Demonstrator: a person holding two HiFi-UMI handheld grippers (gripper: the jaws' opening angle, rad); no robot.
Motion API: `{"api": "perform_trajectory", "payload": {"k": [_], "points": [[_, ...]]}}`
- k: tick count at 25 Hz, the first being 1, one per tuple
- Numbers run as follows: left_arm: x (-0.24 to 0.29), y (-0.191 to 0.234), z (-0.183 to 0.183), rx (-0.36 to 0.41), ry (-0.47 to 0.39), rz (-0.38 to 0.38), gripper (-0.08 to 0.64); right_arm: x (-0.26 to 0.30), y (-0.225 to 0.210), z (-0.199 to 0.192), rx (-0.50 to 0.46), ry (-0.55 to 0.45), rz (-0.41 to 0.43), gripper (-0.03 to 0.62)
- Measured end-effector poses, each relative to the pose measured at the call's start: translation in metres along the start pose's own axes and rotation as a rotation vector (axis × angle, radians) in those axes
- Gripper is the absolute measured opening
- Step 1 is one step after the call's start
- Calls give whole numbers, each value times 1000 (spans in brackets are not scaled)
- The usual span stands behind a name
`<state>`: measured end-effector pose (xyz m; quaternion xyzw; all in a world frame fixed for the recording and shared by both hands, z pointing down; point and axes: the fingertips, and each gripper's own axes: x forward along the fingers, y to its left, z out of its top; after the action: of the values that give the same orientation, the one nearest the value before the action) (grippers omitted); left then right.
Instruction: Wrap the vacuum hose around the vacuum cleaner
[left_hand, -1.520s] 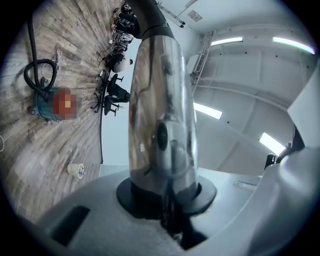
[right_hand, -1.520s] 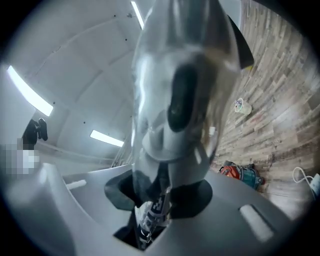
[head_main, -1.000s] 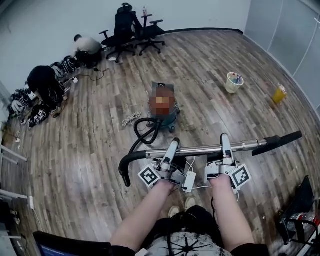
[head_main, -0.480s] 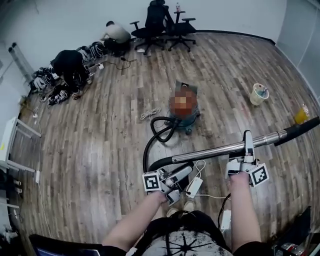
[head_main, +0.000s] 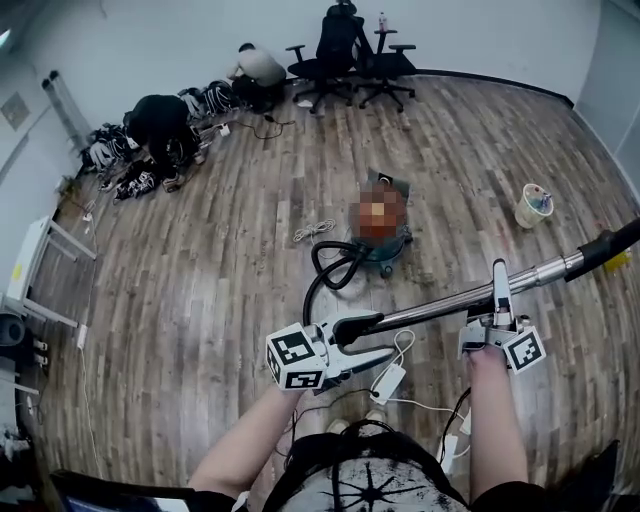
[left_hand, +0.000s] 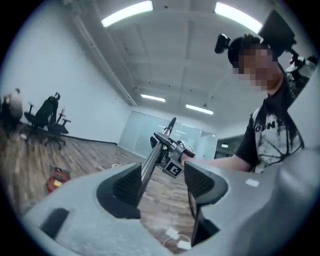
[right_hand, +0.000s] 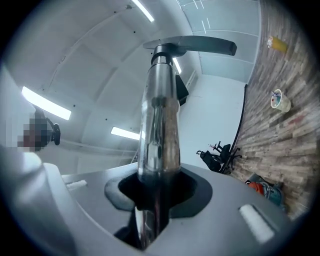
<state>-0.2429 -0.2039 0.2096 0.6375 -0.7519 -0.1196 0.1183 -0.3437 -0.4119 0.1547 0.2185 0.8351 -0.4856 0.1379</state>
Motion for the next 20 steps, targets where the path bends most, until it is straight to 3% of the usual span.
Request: {"api": "perform_trajectory", "payload": {"k": [3,6,9,14,18,20], "points": [[21,16,-16,248,271,43,261,5,9,-1,-19,31,34,120],[46,28,-38,386,479,38,262,13,20,0,-31,49,65,120],[67,37,-51,419,568,35,272,15,29,1,-38,61,80,120],[96,49,-70,441,646,24,270,19,43,-3,-19,80,118,120],[104,53,-76,417,680,13,100,27,46,-11,-46,105,130,120],[101,56,-74,396,684,30,92,31,46,-14,-54,119,133,120]]}}
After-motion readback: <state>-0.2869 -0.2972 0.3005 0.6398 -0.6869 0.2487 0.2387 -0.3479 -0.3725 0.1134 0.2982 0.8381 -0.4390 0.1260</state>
